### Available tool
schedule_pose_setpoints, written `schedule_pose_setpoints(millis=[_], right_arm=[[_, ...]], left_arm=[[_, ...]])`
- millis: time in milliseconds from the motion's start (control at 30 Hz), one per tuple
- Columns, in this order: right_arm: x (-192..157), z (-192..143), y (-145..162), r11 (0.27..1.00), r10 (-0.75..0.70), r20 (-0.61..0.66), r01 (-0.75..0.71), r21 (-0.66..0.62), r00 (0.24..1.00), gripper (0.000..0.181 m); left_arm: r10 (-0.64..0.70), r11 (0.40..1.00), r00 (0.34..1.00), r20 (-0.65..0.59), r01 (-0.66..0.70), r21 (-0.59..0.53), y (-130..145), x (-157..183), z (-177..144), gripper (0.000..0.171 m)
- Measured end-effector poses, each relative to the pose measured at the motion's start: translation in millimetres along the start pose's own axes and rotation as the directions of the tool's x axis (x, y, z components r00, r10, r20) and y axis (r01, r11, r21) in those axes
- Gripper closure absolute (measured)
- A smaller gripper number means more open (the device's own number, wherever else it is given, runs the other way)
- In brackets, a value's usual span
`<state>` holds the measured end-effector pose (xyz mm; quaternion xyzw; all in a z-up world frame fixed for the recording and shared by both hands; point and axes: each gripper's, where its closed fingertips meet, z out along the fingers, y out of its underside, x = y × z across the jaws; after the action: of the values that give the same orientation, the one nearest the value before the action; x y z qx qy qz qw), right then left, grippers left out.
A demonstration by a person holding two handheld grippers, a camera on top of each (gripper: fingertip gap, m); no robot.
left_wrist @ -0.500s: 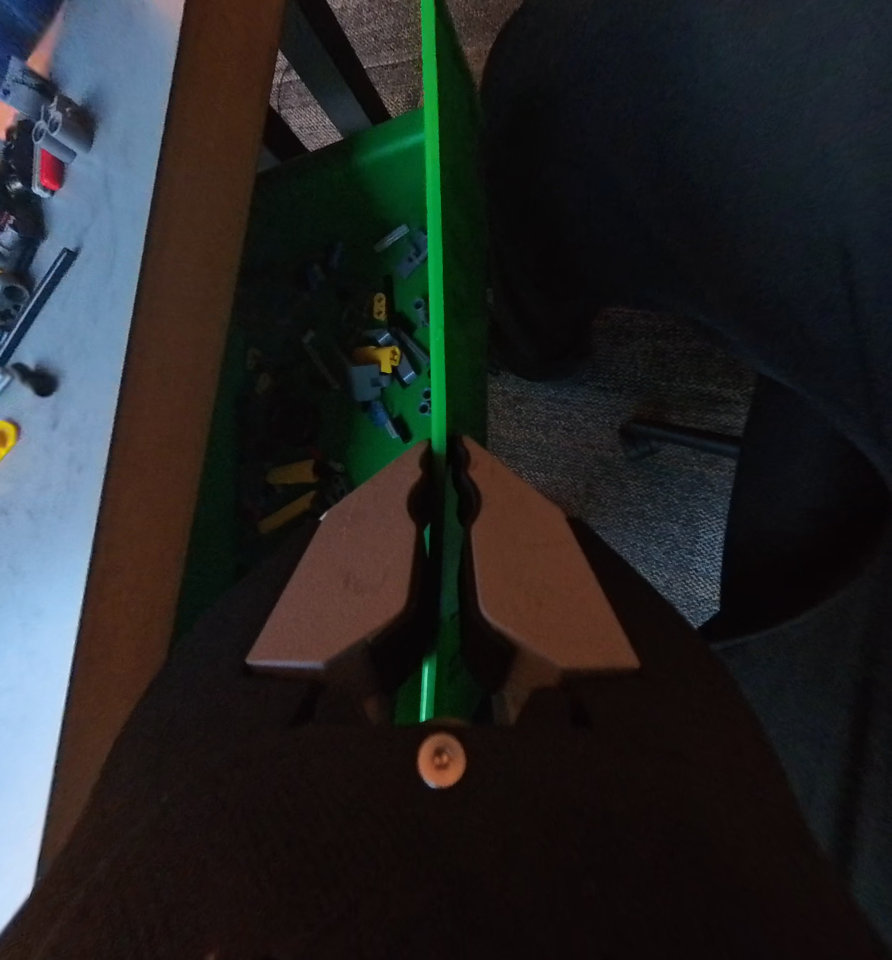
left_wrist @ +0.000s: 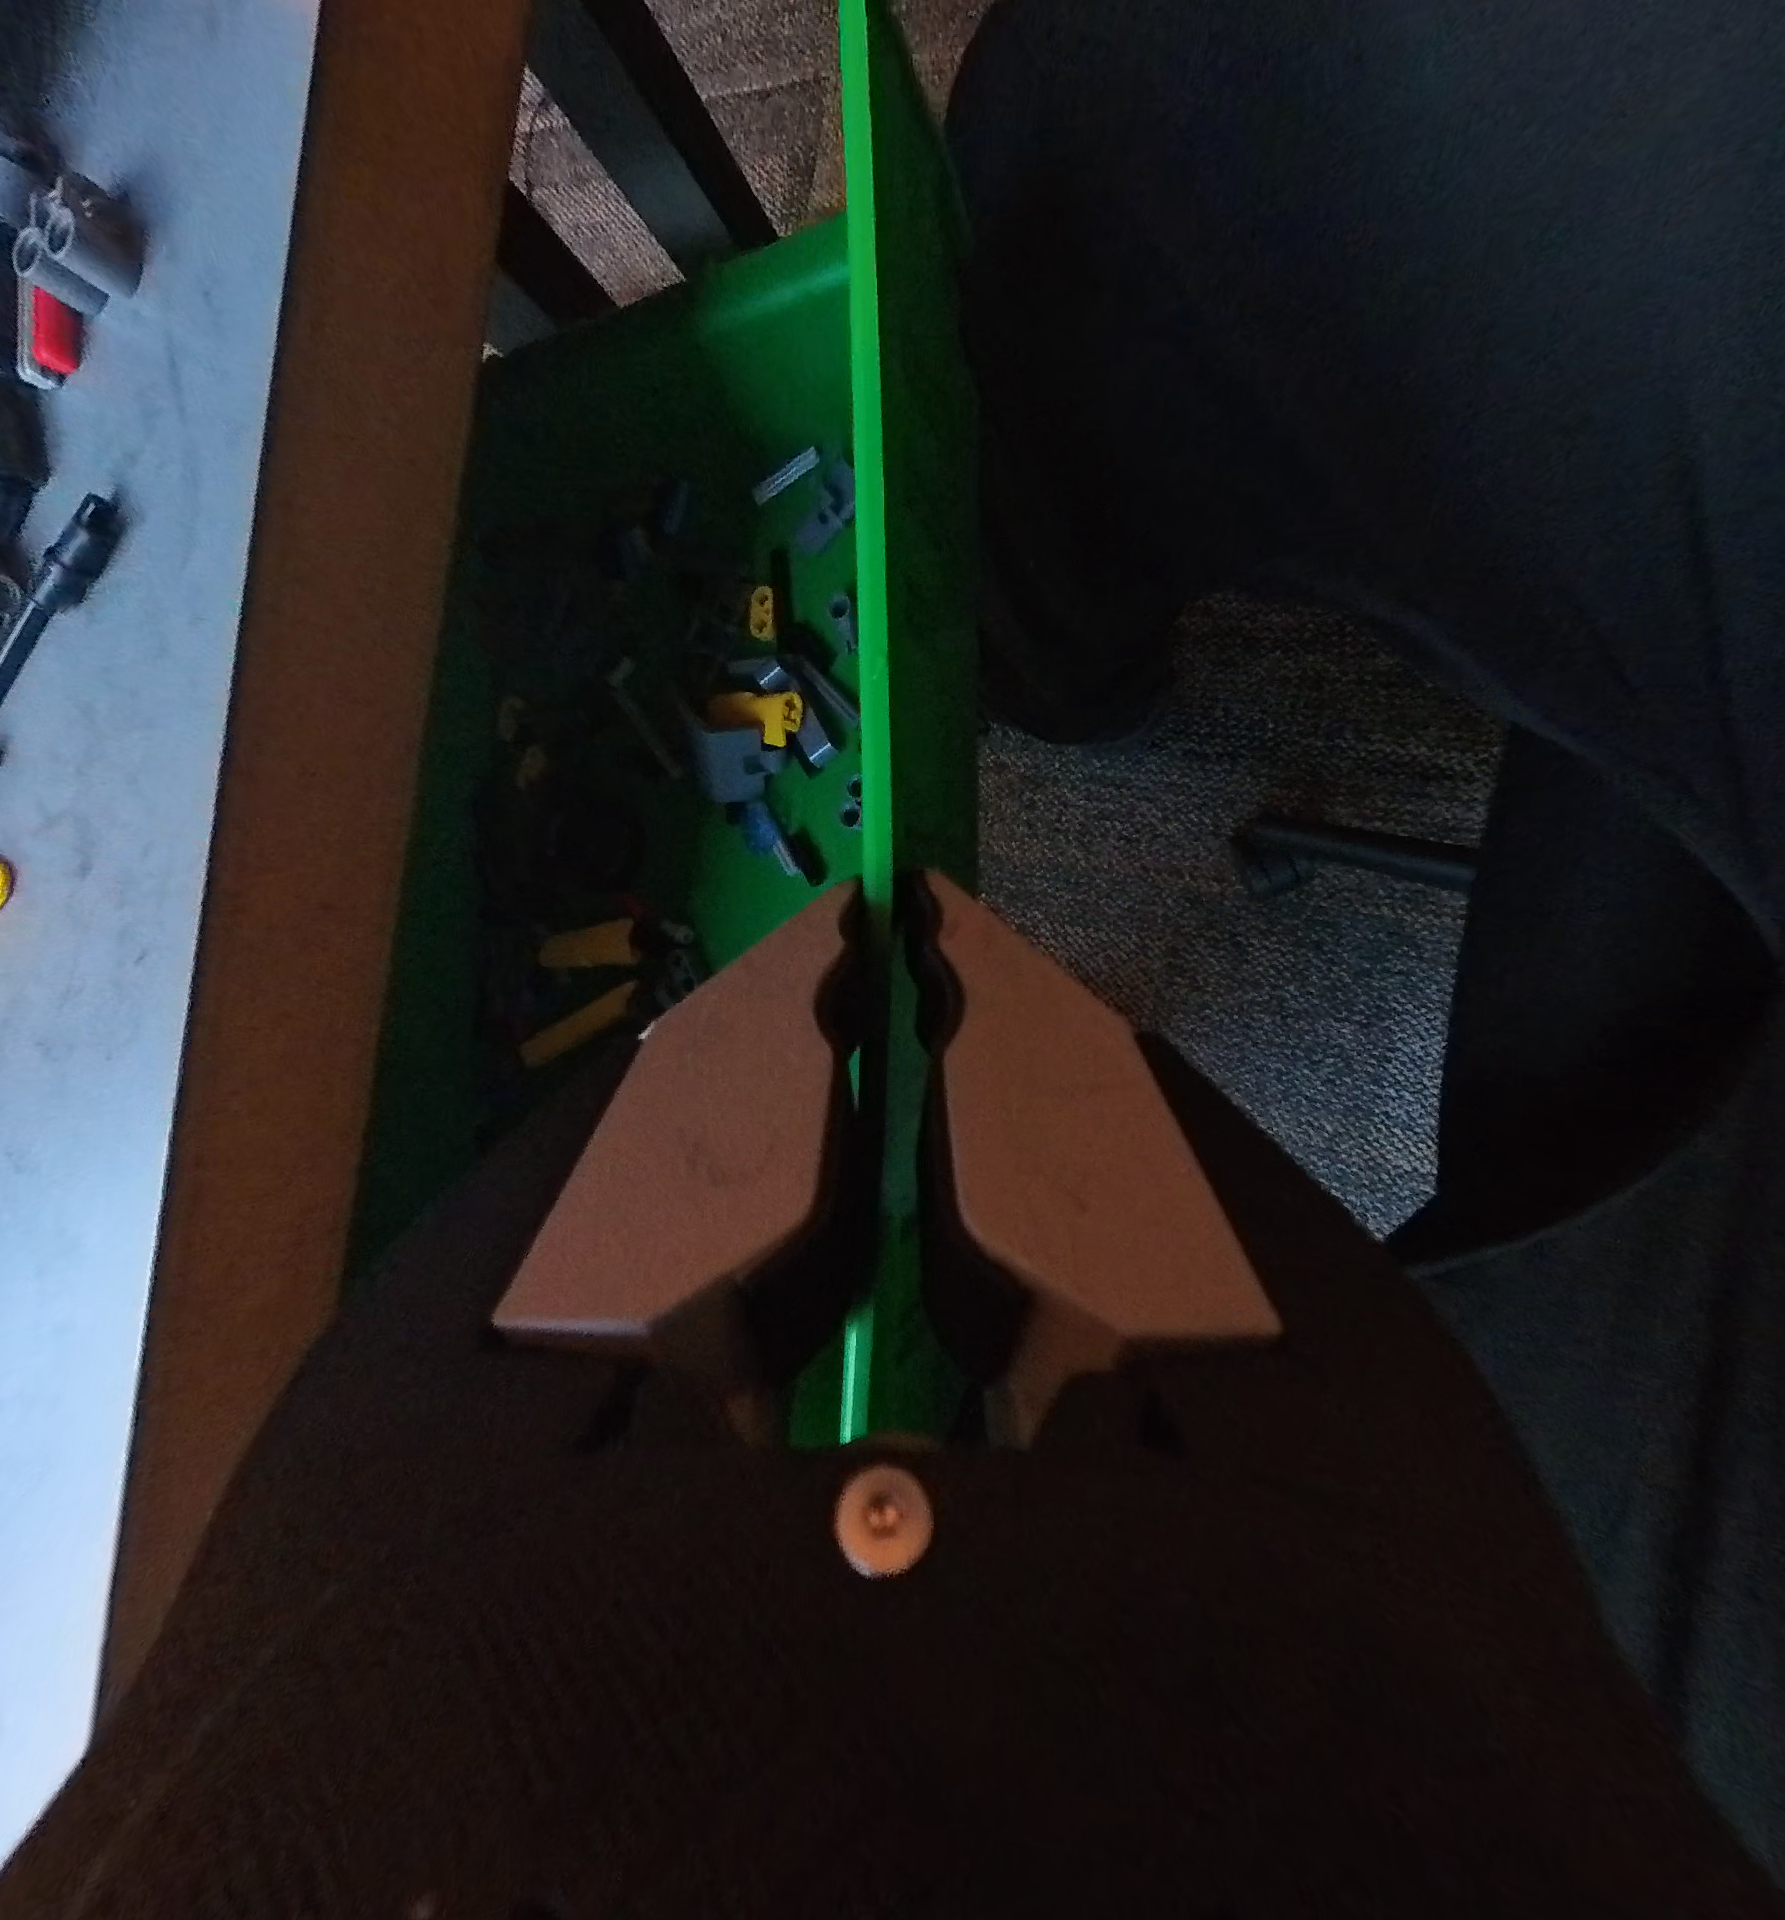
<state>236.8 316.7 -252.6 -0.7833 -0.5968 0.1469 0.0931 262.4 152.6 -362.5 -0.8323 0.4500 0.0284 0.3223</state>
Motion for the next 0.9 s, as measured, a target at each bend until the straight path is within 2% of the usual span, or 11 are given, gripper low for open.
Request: schedule_pose_setpoints(millis=[500,900], right_arm=[[-41.3,-3.5,13.1,0.994,0.100,0.111,-0.103,0.029,0.989,0.181],[-78.8,-3.3,20.3,0.997,0.073,0.118,-0.077,0.031,0.990,0.181]], left_arm=[[0.021,1.000,1.000,0.011,-0.021,-0.012,1.6,-9.0,-4.9,0.168],[0.011,1.000,1.000,0.020,-0.011,-0.009,6.0,-8.2,-11.2,0.168]])
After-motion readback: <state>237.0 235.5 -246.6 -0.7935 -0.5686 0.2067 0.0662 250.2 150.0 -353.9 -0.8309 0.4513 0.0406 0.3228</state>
